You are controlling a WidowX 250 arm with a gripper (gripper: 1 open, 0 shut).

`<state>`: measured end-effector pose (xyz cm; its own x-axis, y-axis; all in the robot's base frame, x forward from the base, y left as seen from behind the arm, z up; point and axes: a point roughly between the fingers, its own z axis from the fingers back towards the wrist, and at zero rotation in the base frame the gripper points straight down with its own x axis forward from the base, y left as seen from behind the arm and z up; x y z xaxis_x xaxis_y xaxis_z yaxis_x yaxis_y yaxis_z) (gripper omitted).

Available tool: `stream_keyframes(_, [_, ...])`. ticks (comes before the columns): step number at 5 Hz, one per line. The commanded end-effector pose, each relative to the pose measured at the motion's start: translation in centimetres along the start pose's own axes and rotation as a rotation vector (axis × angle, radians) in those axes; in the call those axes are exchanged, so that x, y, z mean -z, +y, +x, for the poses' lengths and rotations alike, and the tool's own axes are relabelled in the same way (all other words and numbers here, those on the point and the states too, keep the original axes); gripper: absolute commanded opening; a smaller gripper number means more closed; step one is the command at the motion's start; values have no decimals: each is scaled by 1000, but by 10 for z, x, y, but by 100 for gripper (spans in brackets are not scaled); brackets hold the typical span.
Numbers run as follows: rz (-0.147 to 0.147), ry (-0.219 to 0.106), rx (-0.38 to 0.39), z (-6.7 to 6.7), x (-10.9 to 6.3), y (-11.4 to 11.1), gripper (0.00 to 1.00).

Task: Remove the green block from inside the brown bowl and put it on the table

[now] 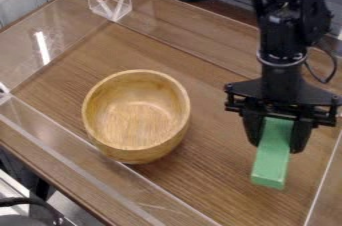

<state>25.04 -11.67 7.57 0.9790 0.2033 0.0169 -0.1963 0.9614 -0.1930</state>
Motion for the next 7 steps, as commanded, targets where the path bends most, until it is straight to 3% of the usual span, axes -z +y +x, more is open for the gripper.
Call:
stream_keyframes(1, [-15, -31, 24, 4, -9, 4, 0])
stream_keyframes(4, [-20, -54, 47, 9, -10, 24, 0])
stream_keyframes(7, [-36, -77, 57, 11, -6, 29, 0])
